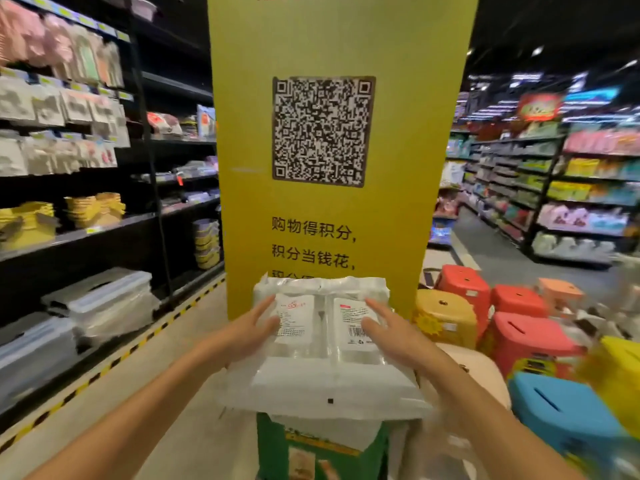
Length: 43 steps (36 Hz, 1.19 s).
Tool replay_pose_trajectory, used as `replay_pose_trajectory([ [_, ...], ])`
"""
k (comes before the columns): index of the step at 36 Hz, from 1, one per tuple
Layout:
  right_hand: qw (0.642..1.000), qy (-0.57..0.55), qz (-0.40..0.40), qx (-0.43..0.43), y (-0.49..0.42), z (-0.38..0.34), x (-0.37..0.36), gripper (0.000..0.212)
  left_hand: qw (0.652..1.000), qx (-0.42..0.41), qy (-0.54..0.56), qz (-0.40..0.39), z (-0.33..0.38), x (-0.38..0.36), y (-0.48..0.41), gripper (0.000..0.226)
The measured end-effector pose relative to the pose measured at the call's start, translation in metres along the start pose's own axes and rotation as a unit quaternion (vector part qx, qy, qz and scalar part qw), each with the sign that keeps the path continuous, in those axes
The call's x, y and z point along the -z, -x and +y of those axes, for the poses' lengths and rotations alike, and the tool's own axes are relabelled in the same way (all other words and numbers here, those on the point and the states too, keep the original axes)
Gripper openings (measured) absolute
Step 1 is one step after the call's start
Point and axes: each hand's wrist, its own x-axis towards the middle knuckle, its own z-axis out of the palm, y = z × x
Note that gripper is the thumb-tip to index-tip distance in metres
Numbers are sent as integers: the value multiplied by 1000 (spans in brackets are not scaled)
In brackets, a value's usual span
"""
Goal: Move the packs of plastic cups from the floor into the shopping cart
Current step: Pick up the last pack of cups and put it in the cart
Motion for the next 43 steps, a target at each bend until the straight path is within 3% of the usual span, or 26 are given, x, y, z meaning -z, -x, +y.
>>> replay_pose_trajectory([
  [10,983,-3,113,-145,67,157,122,59,984,-139,-13,-108,144,-143,-79,64],
  [19,929,-19,229,-291,140,250,177,57,943,-250,-41,-214,264,-257,-123,61],
  [31,818,-29,351,-455,255,294,194,57,839,-407,-37,-360,372,-372,-124,61],
  [37,762,-30,395,-512,336,290,192,56,766,-477,-40,-429,415,-430,-71,63],
  [43,717,-31,425,-552,421,288,195,55,727,-511,-51,-456,461,-482,-3,62],
])
